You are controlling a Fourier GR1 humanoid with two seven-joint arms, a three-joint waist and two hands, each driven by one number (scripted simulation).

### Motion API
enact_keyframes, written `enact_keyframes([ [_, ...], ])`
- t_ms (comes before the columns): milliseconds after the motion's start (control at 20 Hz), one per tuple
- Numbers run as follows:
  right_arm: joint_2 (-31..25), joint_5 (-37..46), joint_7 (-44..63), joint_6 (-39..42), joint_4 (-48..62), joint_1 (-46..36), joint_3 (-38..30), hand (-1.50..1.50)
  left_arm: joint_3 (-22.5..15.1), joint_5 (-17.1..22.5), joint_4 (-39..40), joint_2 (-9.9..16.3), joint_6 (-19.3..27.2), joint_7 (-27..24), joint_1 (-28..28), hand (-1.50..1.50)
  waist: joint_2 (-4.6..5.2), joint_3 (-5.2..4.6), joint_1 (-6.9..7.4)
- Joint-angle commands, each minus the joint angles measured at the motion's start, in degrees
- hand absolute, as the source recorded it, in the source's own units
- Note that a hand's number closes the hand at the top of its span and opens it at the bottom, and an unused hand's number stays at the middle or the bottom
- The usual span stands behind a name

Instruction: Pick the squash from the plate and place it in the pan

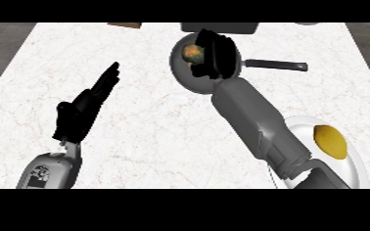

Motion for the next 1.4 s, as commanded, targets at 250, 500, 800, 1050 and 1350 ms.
enact_keyframes([
  [250,-1.81,-5.97,-0.23,12.38,14.4,-4.08,-7.65,-1.5,-0.12,0.16,-0.3,-0.01,-1.08,-0.67,0.3,0.0,0.77,0.02,1.58],
  [500,-3.0,-10.97,-9.88,11.68,13.56,-3.21,-13.3,-1.5,-0.15,0.11,-0.47,-0.06,-1.33,-0.04,-0.51,0.0,1.17,0.12,2.06],
  [800,-4.04,-20.58,-22.17,9.6,6.48,-1.49,-23.06,-1.5,0.1,-0.21,-0.4,-0.56,-0.49,1.11,-2.3,0.0,1.42,0.31,1.71],
  [1050,-5.05,-28.94,-31.5,16.37,3.83,-0.29,-30.89,-1.5,1.16,0.27,0.46,0.1,-0.99,-0.25,-0.72,0.0,1.05,0.2,1.32],
  [1350,-7.77,-34.38,-44.1,27.79,7.18,6.11,-36.21,-1.5,-0.27,-0.71,-1.51,-1.11,-0.25,0.27,1.14,0.0,0.4,0.13,0.5],
])
